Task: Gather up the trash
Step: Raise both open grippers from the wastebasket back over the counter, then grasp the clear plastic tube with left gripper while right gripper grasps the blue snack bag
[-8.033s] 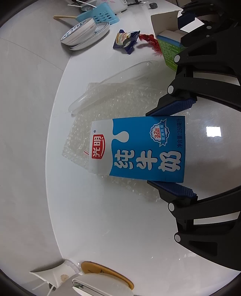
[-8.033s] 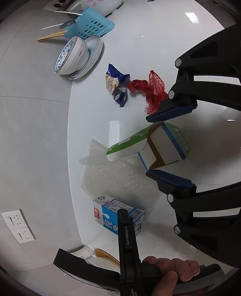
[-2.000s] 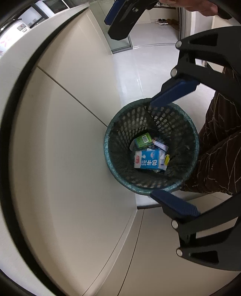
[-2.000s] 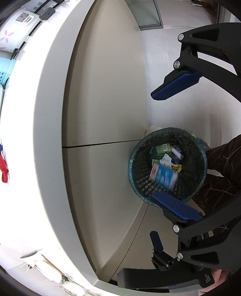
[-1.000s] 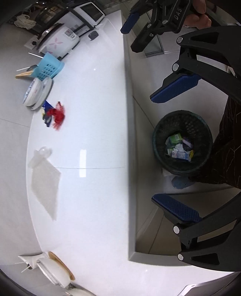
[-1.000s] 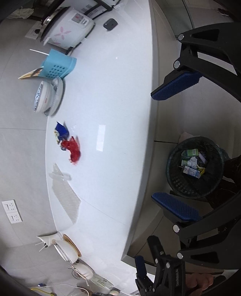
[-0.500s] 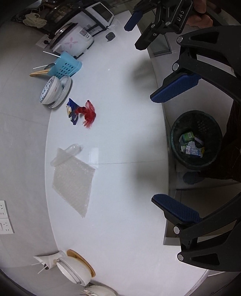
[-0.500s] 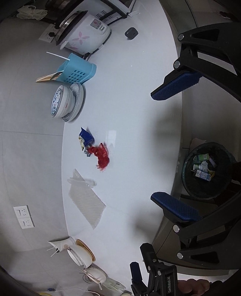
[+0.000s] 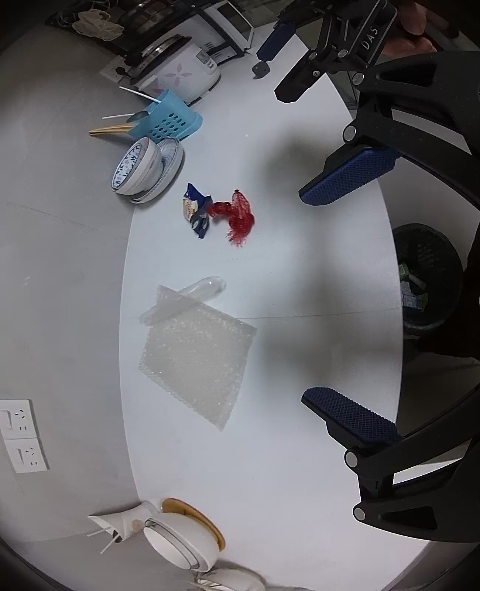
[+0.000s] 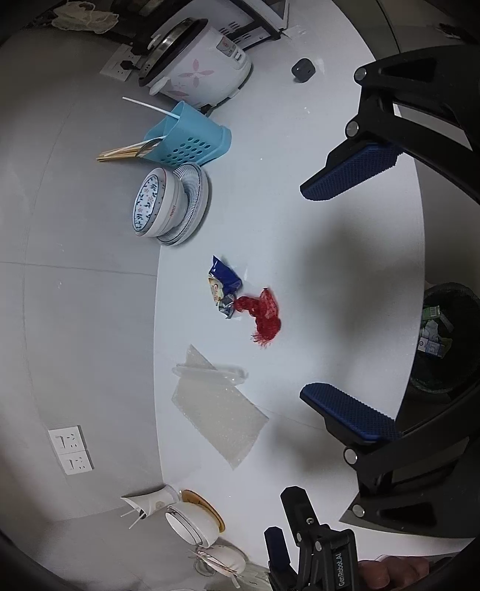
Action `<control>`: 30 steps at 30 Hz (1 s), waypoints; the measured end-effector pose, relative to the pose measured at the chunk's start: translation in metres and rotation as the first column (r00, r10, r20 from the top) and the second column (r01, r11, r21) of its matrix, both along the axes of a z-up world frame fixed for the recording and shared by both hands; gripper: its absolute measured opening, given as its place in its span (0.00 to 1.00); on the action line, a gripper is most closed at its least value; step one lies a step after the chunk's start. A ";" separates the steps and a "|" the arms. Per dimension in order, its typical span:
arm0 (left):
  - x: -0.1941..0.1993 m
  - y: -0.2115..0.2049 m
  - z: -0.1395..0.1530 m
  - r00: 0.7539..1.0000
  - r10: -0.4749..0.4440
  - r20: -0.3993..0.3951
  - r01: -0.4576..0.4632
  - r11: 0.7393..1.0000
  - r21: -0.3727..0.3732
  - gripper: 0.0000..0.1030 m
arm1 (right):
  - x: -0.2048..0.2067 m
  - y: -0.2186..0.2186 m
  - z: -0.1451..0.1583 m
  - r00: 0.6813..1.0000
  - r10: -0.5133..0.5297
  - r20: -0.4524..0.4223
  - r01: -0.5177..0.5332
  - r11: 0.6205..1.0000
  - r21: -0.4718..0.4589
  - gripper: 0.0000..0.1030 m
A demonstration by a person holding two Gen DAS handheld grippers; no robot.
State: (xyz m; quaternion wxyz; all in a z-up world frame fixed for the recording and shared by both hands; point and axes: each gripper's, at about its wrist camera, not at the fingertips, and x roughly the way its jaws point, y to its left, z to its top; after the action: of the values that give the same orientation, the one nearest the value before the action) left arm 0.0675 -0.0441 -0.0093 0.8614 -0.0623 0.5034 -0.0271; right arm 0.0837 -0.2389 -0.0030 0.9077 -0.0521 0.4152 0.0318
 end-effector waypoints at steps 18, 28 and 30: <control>0.143 0.021 -0.032 0.993 0.008 -0.119 -0.008 1.000 0.000 0.94 | 0.132 0.000 -0.030 0.967 -0.163 -0.194 0.168 0.986 0.011 0.92; 0.221 0.026 -0.087 0.975 -0.008 -0.221 0.011 1.000 0.015 0.93 | 0.208 -0.011 -0.078 0.906 -0.270 -0.325 0.304 0.951 0.058 0.92; 0.235 0.022 -0.098 0.971 -0.011 -0.237 0.018 0.999 0.026 0.93 | 0.219 -0.013 -0.089 0.892 -0.288 -0.349 0.330 0.942 0.066 0.91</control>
State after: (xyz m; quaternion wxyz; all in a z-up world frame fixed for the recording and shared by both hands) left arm 0.3024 -0.0219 -0.1075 0.7958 -0.0492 0.6033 -0.0185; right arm 0.3030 -0.2522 -0.0916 0.8188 0.0768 0.5633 -0.0792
